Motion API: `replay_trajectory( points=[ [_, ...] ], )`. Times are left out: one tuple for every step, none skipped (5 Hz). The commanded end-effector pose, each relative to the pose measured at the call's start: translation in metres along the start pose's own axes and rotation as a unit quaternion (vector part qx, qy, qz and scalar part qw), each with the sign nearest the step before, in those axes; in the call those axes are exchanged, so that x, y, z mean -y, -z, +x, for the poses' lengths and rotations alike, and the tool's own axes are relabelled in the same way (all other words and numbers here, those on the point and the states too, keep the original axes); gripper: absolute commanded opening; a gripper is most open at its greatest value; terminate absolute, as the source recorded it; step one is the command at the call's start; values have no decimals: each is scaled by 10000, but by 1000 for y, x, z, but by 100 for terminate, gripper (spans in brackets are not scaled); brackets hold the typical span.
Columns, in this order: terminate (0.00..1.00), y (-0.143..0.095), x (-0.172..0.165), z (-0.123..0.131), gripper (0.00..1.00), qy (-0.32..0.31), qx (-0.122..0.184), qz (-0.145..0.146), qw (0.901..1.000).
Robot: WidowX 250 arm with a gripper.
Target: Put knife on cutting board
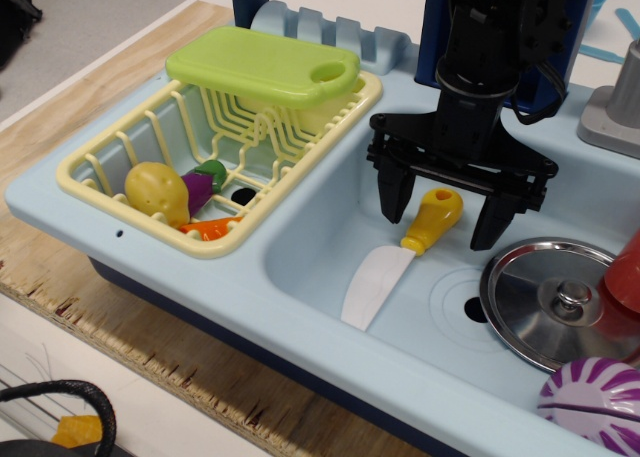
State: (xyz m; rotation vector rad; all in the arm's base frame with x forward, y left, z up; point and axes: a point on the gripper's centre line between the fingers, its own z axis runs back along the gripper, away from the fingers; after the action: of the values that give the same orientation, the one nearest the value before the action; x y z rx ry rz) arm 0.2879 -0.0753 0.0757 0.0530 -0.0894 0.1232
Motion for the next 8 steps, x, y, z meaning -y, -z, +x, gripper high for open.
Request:
replay_trajectory(
  points=[
    [0, 4, 2, 8, 100, 96, 58, -49, 9999],
    [0, 15, -3, 8, 100, 101, 124, -172, 9997],
    [0, 21, -5, 9, 0, 375, 187, -260, 9988],
    [0, 14, -2, 7, 0, 1251, -23, -404, 9913],
    [0, -4, -2, -3, 0, 2202, 124, -259, 9750],
    [0, -29, -2, -5, 0, 2426, 240, -7, 9698],
    [0, -54, -5, -1, 0, 2471, 338, 252, 9681],
    [0, -69, -13, 8, 0, 2613, 578, 354, 9629]
  ],
)
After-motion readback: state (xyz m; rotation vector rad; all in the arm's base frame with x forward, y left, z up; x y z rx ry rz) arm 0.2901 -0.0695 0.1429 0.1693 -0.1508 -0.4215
